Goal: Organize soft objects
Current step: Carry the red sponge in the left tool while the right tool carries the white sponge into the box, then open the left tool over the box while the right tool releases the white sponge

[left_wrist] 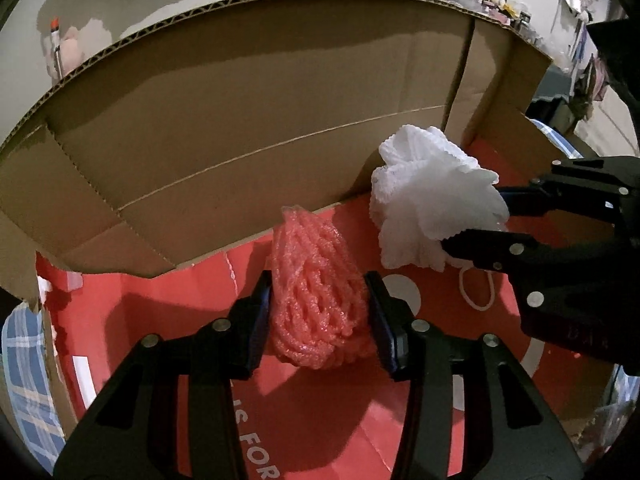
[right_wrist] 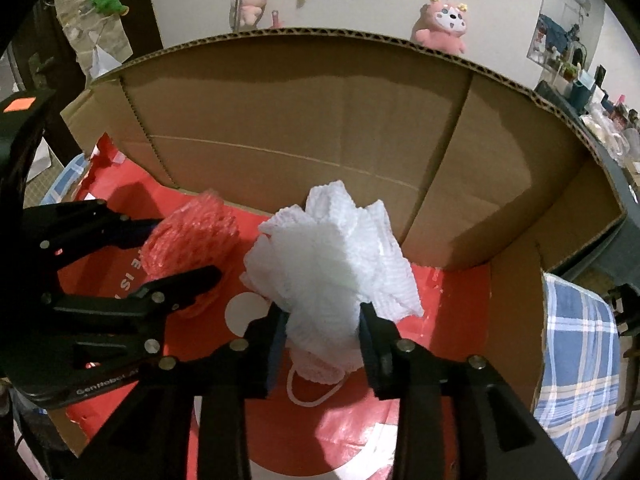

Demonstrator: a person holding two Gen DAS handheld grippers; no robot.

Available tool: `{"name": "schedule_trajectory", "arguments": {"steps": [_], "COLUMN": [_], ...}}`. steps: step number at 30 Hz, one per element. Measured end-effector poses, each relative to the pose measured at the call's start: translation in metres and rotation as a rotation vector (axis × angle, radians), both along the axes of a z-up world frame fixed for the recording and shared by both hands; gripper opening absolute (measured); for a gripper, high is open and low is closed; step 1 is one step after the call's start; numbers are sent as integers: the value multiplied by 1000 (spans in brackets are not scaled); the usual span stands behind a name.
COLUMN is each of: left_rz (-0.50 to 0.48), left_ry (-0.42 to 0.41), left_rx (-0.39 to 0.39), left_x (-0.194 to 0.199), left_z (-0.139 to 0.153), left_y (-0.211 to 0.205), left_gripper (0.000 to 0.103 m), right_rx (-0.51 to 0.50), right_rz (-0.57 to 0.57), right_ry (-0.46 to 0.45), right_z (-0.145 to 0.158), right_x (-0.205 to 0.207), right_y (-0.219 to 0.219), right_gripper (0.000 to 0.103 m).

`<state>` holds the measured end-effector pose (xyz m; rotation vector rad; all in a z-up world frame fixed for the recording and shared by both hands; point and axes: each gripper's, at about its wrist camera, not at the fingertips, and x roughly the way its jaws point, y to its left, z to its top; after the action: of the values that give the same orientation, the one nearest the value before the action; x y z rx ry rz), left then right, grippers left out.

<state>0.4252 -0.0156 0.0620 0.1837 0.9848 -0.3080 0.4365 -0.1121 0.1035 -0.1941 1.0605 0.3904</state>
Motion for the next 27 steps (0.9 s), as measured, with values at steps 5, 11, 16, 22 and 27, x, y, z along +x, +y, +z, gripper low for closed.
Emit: {"name": "schedule_trajectory", "arguments": {"steps": [5,11,16,22,27], "left_rz": [-8,-5,-4,27,59], "left_ry": [-16,-48,-81,-111,-183], "left_rx": [12,21,13,-17,-87], "left_x": [-8,-9,-13,-26,-53], "left_z": [0,7,16,35,73], "left_y": [2,-4,-1,7,19], "left_gripper": [50,70,76,76,91], "right_rx": [17,22,22,14,12], "right_rz": [-11,-12,-22,-50,-76], "right_ry": [4,4,9,-7,-41], "right_z": [-1,-1,-1,9,30], "right_x": [-2,-2,5,1,-13], "right_y": [-7,-8,-6,-12,-21], "right_gripper": [43,50,63,72,76]}}
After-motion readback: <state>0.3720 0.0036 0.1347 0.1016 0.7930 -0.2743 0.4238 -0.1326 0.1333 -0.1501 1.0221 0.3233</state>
